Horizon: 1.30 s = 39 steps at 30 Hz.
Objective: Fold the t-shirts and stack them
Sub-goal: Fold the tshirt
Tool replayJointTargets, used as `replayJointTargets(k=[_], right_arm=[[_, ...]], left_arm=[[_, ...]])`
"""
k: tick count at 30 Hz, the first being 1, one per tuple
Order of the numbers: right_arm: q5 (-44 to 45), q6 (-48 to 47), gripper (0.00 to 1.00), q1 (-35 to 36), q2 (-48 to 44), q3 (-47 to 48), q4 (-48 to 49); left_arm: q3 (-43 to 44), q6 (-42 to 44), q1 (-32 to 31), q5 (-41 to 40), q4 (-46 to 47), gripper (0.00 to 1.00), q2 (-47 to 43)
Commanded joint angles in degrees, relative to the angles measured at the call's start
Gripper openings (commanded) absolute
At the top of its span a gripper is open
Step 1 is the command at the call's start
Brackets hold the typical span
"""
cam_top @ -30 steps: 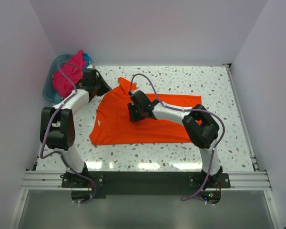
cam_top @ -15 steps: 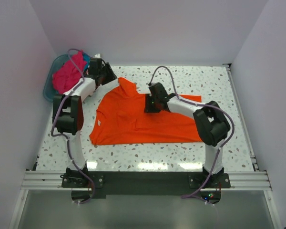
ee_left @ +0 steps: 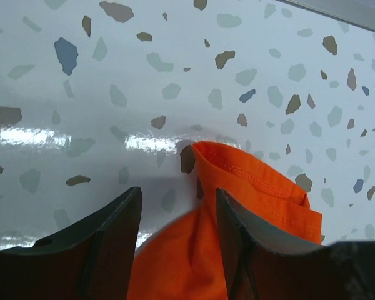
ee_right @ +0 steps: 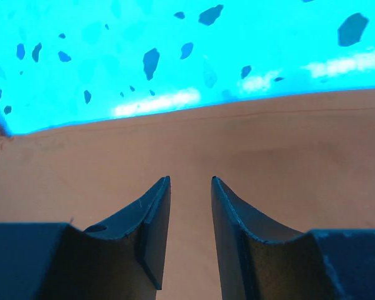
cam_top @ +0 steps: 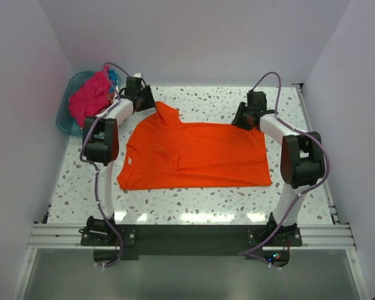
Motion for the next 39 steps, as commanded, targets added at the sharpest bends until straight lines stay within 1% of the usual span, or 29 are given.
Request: replayJointTargets(k=[1,5,9,12,14,15,17,18,20,21,23,24,33,35,36,39], right_arm=[[-2.04,-0.63,0.37,-1.86,-0.45,-0.18,2.61],[-2.22,-0.72,0.37,-4.06,-0.01,-0.62,2.97],[-2.04,-0.89,0.37,-5.20,0.34,-0.44,3.06],[-0.64,-0.80,0.37,-6.78,1.13,0.52,2.01],[1.11,-0.71,0.37,-7.40,1.92,1.39,0.78],[1.56,-0.80,0.37,-7.93,2.19,1.66,0.34],[3.40,-1.24,0.37,-8.19,2.71,2.28,-0.45],[5.76,-1.42,0.38,-8.54,2.89,2.63,-0.89],[7.62,-2.03,0.40,-9.07,3.59,3.42,-1.95],[8.76,-2.29,0.40,-9.77,3.86,3.68,-2.04],[9.38,-2.38,0.41,-10.22,4.38,4.47,-2.57],[9.73,-2.38,0.41,-11.87,4.99,4.65,-2.57],[13.25,-3.09,0.42,-13.12,9.57,10.19,-5.11],[12.99,-3.09,0.42,-13.12,10.62,11.07,-5.20],[12.81,-3.17,0.42,-13.12,10.89,11.42,-5.20],[12.20,-3.09,0.42,-13.12,11.85,12.12,-5.56]], left_arm=[[5.18,2.64,0.06,2.16,2.23,0.56,1.92],[11.24,2.64,0.06,5.23,0.83,0.56,7.00],[12.93,2.29,-0.03,7.34,2.14,0.56,9.03],[14.07,2.11,-0.12,8.05,2.41,0.53,10.00],[14.60,2.11,-0.12,8.14,2.41,0.50,10.45],[14.95,2.11,-0.03,8.14,2.58,0.46,10.62],[15.04,2.03,-0.03,8.22,3.10,0.42,10.45],[15.13,2.03,-0.03,8.40,3.37,0.37,10.36],[15.13,1.59,-0.03,8.93,4.07,0.32,10.10],[15.13,1.50,-0.03,9.28,4.34,0.28,10.01],[15.13,1.15,-0.12,9.89,4.86,0.25,9.66],[15.04,0.97,-0.12,9.98,4.95,0.21,9.57],[15.83,0.27,-0.03,9.90,6.27,0.05,6.76],[16.53,0.09,-0.03,9.89,6.27,0.03,6.23],[16.80,-0.26,-0.03,9.89,6.36,0.01,6.14],[17.15,-0.70,-0.03,10.16,6.27,0.00,5.61]])
